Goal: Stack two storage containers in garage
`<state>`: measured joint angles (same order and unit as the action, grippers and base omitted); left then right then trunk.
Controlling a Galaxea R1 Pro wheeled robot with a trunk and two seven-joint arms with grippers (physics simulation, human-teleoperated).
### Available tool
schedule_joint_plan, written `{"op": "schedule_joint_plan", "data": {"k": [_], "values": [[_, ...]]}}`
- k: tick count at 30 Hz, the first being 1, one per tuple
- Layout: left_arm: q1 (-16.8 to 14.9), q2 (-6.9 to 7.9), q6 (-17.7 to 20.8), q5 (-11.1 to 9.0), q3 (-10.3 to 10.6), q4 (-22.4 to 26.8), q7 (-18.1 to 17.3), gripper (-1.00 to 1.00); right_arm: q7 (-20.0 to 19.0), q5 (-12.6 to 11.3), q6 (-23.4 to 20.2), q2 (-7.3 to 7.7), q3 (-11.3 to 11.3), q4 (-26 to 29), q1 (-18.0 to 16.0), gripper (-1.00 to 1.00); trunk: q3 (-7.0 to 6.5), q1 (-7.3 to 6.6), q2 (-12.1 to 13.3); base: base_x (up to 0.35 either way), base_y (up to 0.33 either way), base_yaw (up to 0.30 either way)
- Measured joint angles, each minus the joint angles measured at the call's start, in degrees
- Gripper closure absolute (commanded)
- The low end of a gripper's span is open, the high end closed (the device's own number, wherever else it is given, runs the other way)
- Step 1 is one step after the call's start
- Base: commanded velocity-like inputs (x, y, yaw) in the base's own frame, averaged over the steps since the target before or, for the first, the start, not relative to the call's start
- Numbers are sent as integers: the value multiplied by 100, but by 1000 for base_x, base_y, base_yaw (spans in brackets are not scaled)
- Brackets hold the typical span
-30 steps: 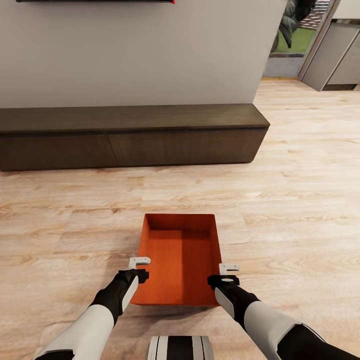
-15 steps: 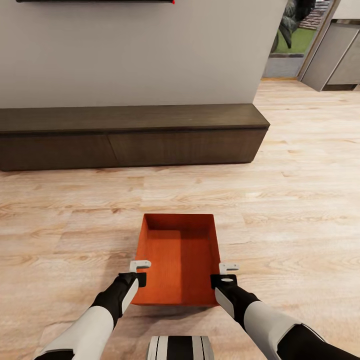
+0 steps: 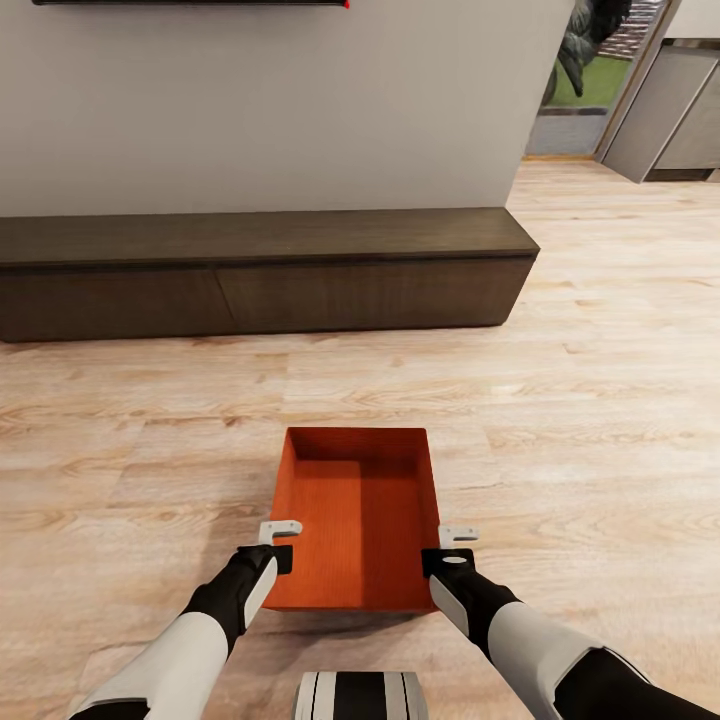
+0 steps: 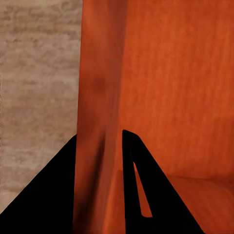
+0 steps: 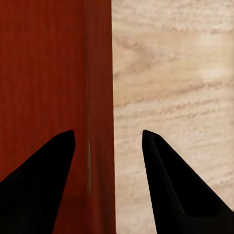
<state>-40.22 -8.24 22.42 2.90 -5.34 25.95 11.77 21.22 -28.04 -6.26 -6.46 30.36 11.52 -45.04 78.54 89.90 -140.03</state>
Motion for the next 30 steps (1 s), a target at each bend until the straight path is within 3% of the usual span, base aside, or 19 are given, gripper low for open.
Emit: {"op": "schedule_joint_plan", "data": {"k": [4, 30], "values": [[0, 5, -9, -11, -3, -3, -8, 100, -2, 14, 2, 0, -11, -2, 0, 100, 0, 0, 0, 0, 0, 0], [-7, 11, 28, 42, -4, -11, -15, 100, 3, -86, 11, 0, 55, 6, 9, 100, -466, -568, 1043, 0, 0, 0]]}}
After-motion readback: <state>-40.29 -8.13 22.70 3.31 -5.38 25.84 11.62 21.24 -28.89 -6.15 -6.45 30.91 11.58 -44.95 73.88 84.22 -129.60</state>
